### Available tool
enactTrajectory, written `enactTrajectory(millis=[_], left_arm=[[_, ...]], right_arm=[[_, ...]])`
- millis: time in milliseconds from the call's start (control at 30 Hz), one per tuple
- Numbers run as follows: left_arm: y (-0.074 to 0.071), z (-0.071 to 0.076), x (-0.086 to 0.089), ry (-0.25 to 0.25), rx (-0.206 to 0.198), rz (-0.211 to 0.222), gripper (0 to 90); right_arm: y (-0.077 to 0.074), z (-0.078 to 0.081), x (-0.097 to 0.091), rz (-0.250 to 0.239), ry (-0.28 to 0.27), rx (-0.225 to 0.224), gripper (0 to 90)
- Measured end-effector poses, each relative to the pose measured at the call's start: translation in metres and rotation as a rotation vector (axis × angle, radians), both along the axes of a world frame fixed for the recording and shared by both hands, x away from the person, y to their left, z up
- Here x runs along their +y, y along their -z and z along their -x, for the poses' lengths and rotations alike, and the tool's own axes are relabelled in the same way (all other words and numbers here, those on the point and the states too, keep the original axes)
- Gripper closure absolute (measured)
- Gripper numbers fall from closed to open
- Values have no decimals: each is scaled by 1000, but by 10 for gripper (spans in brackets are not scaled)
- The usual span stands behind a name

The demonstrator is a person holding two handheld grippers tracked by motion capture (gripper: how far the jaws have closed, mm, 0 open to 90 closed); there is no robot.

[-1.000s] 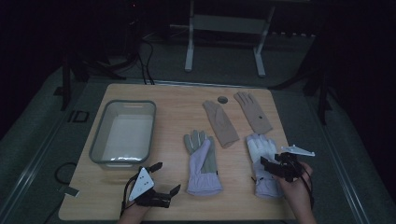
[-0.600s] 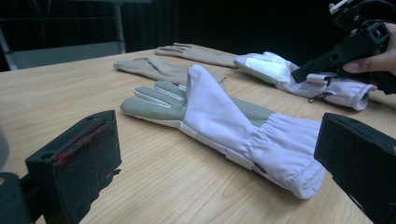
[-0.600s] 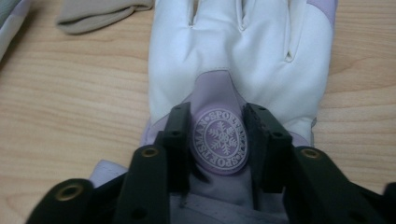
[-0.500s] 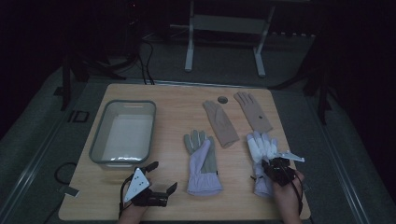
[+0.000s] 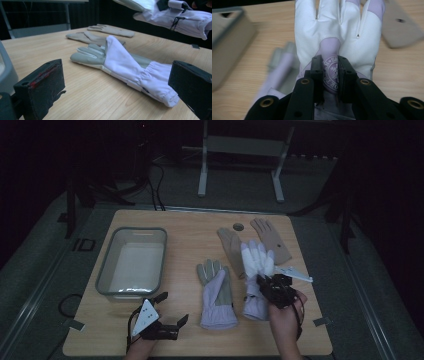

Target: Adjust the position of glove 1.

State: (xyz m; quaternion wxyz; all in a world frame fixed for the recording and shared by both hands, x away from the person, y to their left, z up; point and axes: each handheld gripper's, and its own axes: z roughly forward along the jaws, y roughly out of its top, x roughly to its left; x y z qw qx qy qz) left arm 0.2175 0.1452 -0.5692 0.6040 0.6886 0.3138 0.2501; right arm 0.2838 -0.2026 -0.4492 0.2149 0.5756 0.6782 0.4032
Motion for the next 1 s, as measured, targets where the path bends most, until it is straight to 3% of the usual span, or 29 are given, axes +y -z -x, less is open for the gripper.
enactTrajectory(millis=[200, 433, 600, 700, 767, 800, 867, 1000], left_arm=[[0, 0, 2, -6, 1, 8, 8], [1, 0, -1, 6, 3, 2, 8], [1, 0, 0, 8, 3, 5, 8], [1, 0, 0, 8, 4, 10, 8], [1, -1, 0, 9, 7, 11, 8], [1, -1, 0, 9, 8, 10, 8], [1, -1, 0, 10, 8, 14, 8], [1, -1, -1, 13, 9, 13, 8]], right_arm=[[-3, 0, 48, -41, -81, 16, 772], [3, 3, 85, -37, -142, 35, 771], [16, 2, 96, -16, -162, 69, 767], [34, -4, 101, 14, -160, 118, 759], [39, -6, 100, 8, -153, 131, 757], [48, -8, 101, 14, -145, 153, 753], [57, -10, 102, 28, -143, 160, 746], [66, -13, 100, 7, -124, 152, 744]])
